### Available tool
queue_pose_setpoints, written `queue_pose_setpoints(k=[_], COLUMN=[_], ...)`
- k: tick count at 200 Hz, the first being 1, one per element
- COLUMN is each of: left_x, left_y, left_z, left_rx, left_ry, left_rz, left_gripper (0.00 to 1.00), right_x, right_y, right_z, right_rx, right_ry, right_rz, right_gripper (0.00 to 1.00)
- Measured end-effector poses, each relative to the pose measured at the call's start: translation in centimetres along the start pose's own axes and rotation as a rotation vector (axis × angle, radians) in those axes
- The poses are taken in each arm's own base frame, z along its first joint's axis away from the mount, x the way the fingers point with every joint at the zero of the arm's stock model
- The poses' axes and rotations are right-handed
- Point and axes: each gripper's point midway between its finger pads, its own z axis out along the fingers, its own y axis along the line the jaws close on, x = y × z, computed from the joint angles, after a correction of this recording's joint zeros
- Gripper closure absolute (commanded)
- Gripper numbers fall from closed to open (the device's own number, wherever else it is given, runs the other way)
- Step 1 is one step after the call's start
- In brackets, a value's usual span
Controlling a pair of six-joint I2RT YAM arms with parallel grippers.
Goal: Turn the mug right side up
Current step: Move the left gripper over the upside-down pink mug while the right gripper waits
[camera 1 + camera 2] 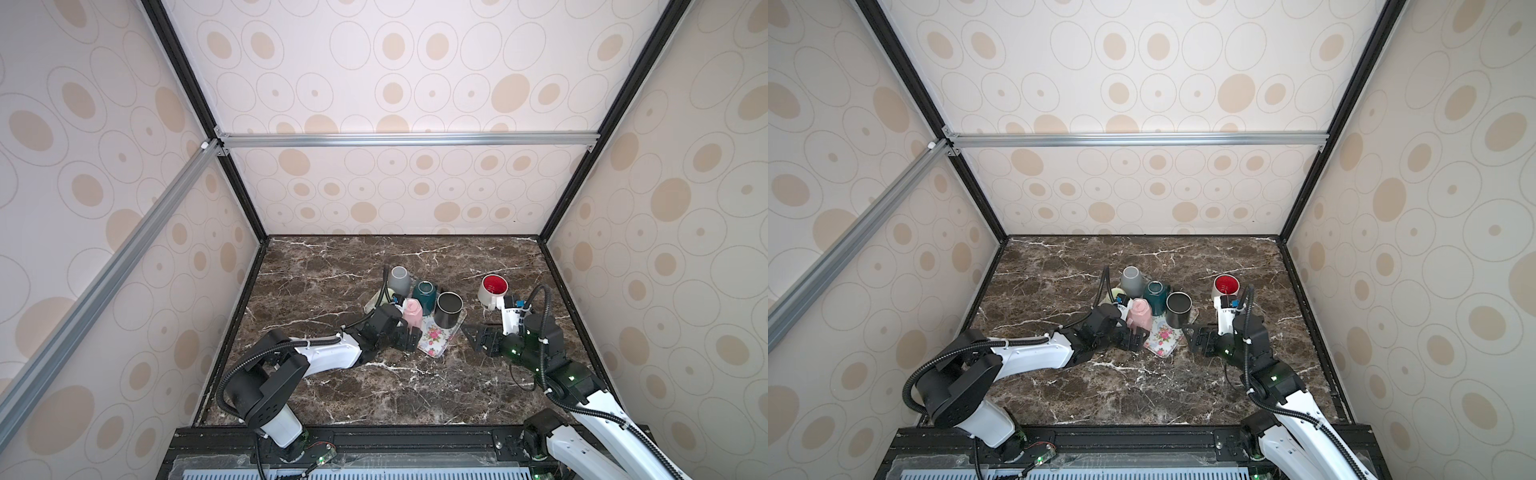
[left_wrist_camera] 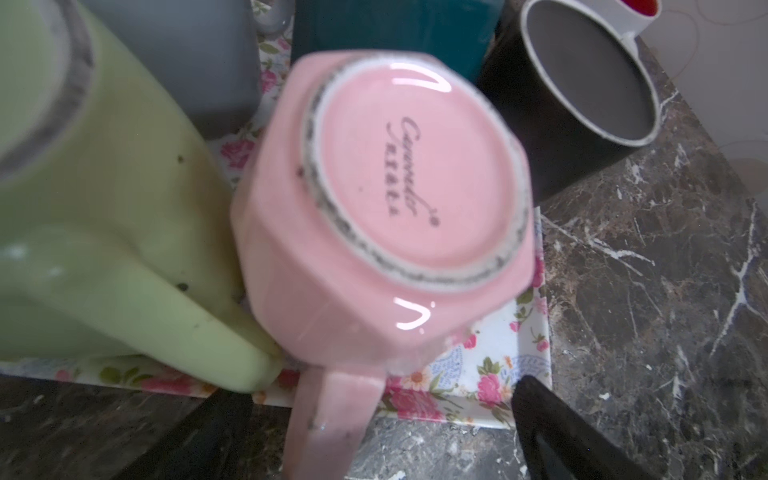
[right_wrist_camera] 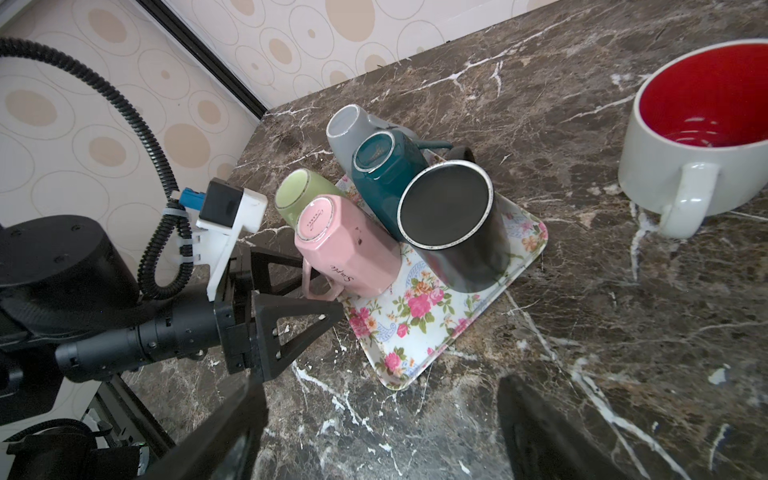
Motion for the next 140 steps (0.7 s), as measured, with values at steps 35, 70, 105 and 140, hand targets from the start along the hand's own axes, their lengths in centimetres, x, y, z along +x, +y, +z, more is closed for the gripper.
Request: queue_pose_setpoints(k=[35, 70, 105, 140], left_x=[-0.3, -1.2, -3.0, -4.4], left_y=[-0.1, 0.2, -0.1, 0.0], left_z=[-0.3, -2.0, -3.8, -4.6], left_rx=[-0.029, -0.061, -0.078, -0.130], left_ry=[0.004, -0.018, -0.048, -0.032], left_rz=[0.010, 0.011, 0.019, 0.073], left_gripper=[0.02, 0.02, 0.02, 0.02], right_x=[0.6, 0.6, 0.6, 0.5], right_y=[-0.3, -0.3, -0.3, -0.1], right_z=[0.3, 0.3, 0.3, -0.2], right_rx=[0.008, 0.005, 0.004, -0.002], right_ry=[0.020, 0.023, 0.022, 0.010], right_rz=[0.019, 0.033, 0.037, 0.036], right_gripper=[0.11, 0.11, 0.11, 0.10])
